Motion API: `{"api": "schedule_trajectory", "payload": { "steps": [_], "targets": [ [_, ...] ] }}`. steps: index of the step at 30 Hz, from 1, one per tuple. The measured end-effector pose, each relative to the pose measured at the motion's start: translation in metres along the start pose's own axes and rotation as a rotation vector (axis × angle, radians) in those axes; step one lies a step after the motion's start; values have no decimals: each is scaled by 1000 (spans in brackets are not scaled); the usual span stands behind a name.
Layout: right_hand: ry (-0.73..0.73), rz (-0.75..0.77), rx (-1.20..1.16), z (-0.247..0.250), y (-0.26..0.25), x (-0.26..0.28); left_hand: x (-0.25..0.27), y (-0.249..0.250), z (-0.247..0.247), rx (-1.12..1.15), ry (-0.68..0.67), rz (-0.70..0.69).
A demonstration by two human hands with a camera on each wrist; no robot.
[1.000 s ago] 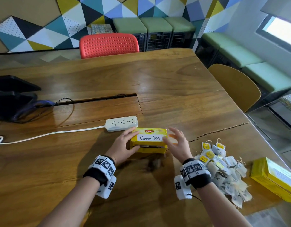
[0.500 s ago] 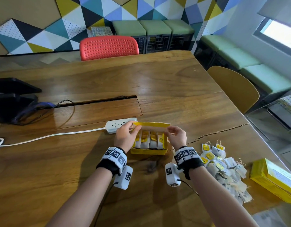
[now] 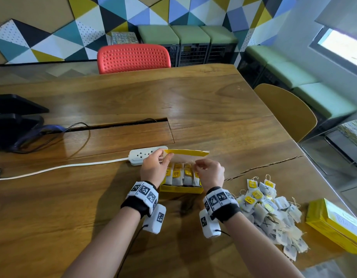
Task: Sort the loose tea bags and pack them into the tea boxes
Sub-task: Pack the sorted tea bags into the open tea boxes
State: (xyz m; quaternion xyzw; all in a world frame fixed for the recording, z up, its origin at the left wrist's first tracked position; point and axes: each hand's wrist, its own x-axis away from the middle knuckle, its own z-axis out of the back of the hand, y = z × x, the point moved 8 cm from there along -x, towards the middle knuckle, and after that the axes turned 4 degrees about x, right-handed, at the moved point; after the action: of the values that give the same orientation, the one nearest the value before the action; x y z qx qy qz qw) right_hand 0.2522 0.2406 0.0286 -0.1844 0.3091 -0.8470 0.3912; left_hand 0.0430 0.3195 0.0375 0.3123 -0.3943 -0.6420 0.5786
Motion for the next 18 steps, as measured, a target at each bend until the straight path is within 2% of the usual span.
{"api": "schedule_trajectory", "payload": {
  "steps": [4,7,9,11,13,15,18],
  "targets": [
    [-53,261,250,-14,-22,13,4,-1,1,15,-23,-5],
    [24,405,96,1,-36,30,5,-7,0,13,-48,-29],
    [156,444,-72,24,-35,41,8,-9,0,38,-77,-72],
    [292,408,-177,45,-25,46,13,-10,1,80,-117,-152],
    [326,339,-205,56,-11,42,21,-12,3,98,-151,-225],
    [178,315,-164,47,0,34,28,-13,4,104,-168,-281],
    [-110,400,-53,19,4,36,39,-14,5,83,-189,-339]
  ]
}}
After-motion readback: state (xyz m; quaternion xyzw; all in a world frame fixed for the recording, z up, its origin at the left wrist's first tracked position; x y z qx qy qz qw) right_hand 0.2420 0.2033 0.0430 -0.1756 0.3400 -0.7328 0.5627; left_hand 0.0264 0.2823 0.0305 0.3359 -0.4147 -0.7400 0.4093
